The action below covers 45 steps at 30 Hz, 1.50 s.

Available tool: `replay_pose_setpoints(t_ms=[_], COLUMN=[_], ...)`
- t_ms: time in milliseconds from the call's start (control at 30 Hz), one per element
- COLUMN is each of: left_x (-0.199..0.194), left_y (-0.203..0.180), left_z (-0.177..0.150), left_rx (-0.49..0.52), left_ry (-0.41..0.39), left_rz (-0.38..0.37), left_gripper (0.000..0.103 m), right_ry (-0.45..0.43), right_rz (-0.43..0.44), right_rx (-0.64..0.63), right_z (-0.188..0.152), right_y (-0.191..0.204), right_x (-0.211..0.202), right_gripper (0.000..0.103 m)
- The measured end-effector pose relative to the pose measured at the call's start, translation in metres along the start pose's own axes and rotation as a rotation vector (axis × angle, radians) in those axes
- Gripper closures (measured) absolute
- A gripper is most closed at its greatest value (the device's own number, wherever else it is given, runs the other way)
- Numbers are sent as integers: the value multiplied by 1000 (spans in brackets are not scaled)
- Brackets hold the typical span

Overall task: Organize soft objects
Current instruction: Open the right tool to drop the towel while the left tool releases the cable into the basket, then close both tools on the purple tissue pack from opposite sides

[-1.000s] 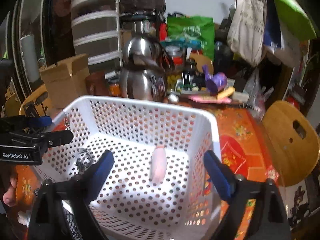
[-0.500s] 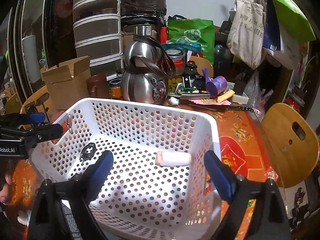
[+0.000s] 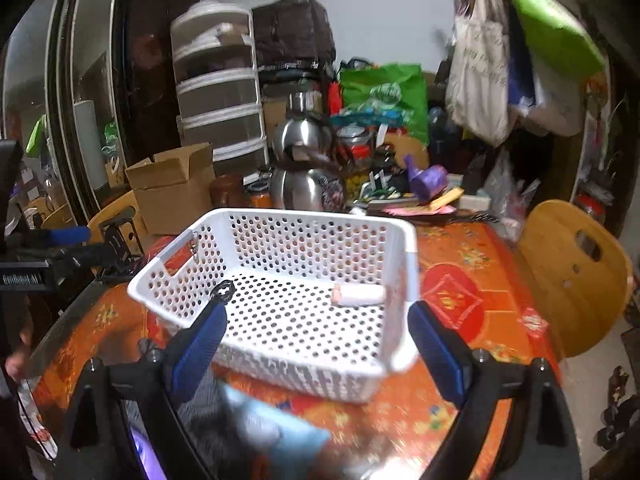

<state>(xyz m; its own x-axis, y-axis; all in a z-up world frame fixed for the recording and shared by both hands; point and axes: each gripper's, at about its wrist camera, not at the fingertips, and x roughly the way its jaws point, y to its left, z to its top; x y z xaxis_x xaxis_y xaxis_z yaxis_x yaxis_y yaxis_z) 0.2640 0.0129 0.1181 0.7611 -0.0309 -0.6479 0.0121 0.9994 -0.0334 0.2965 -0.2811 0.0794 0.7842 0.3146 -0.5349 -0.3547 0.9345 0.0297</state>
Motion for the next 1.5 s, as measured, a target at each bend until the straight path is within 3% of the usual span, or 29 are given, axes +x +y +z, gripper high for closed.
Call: replay_pose_setpoints(t_ms=[200, 367, 533, 733, 900, 1200, 1400, 1500], left_x=[-64, -91, -89, -82, -73, -66, -63, -63], left_y=[17, 18, 4, -16, -22, -34, -49, -53], left_z=[-50, -124, -200, -262, -283, -277, -279, -278], left_rx=[-21, -64, -77, -26, -25, 19, 71, 87], left_ry=[-61, -81, -60, -57, -68, -105, -101, -105], left_rz=[2, -31, -103, -154, -166, -187, -259, -288], left_gripper=[5, 5, 5, 5, 5, 7, 24, 37], right_ry=[-50, -29, -4, 2, -11, -2, -2, 12], right_rz=[0, 24, 68, 119, 85, 136, 185, 210], right_rx=[4, 71, 79, 89, 35, -16, -52, -60], right_z=[-34, -102, -171, -202, -210, -217, -216, -217], right_y=[6, 18, 43, 58, 71, 82, 89, 92], right_x=[-66, -94, -98, -96, -93, -81, -76, -73], right_gripper=[11, 9, 9, 9, 10, 32, 45, 54])
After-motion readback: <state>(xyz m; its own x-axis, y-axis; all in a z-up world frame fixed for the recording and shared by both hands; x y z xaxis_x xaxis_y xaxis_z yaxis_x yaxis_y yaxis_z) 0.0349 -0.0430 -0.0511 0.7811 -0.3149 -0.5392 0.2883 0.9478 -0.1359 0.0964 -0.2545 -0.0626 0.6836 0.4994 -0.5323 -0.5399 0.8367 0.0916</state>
